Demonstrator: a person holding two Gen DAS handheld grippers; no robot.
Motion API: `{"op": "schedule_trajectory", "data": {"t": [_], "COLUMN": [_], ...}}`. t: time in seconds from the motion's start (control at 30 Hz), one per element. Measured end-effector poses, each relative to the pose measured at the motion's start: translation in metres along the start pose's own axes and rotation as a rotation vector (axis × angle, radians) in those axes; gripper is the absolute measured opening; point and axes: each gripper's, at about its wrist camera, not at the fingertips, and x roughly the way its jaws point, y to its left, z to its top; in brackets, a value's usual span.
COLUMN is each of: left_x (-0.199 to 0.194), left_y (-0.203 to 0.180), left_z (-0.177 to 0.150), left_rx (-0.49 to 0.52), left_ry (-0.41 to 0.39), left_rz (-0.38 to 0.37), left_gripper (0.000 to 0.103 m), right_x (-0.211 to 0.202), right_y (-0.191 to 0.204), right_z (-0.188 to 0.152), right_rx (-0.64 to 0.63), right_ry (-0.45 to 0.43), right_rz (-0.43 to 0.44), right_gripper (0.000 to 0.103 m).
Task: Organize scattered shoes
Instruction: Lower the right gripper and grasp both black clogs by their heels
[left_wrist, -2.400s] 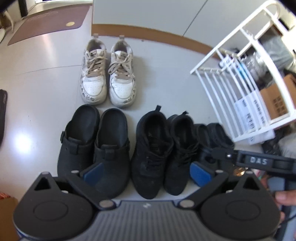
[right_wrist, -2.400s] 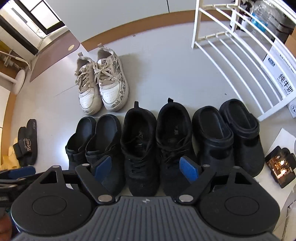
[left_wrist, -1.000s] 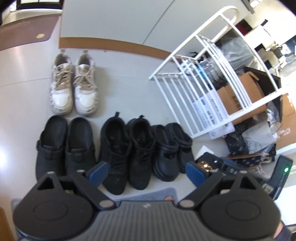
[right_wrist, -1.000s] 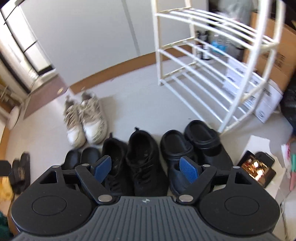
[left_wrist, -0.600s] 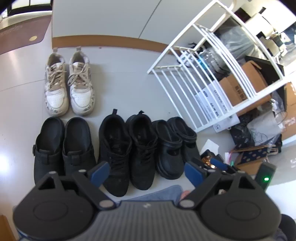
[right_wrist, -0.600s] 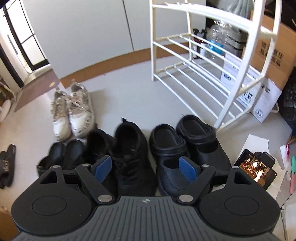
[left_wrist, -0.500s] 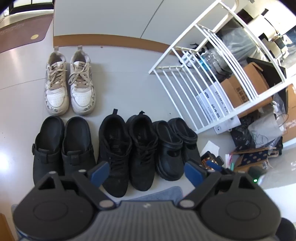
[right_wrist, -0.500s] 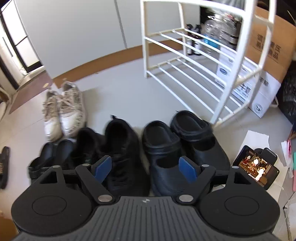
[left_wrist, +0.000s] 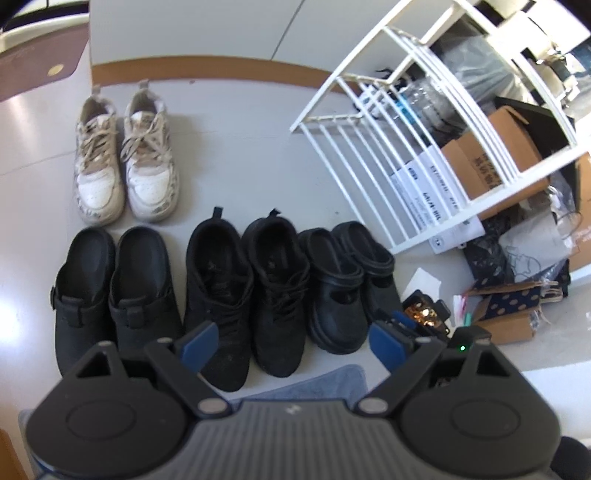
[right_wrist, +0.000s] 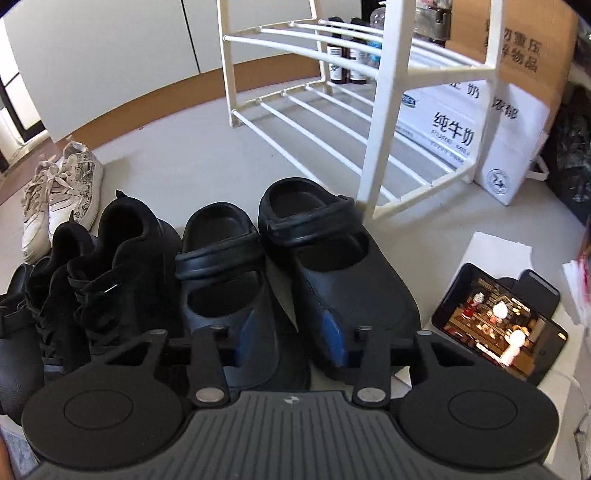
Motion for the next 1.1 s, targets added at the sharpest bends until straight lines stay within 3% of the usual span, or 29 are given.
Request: {"op": "schedule_trajectory", "data": {"t": [0.2, 0.63, 0.97, 1.1], "left_x": [-0.002, 0.014, 0.027, 0.029], "left_y": [-0.001, 0.009, 0.016, 0.015], "left_z": [0.001, -0.005, -0.014, -0.014], "left_rx": [-0.002, -0.030, -0.056, -0.047], "left_ry": [-0.004, 0.030, 0.091, 0.098], "left_rz": [-0.018, 0.024, 0.031, 0.031], "left_gripper": [0.091, 0.091, 0.091, 0.091], "right_x": [0.017, 0.046, 0.073, 0.081], "right_y": [0.008, 0.012, 0.014, 0.014], "right_z": [0.007, 0.026, 0.030, 0.034], "right_rx": [-0.087, -0.168, -0.271, -0.298], "right_ry": [-0.022, -0.006, 0.021, 0.039], "right_rz": [0.018, 0.023, 0.058, 0.084], "right_gripper": [0.044, 0.046, 0.062, 0.061]}}
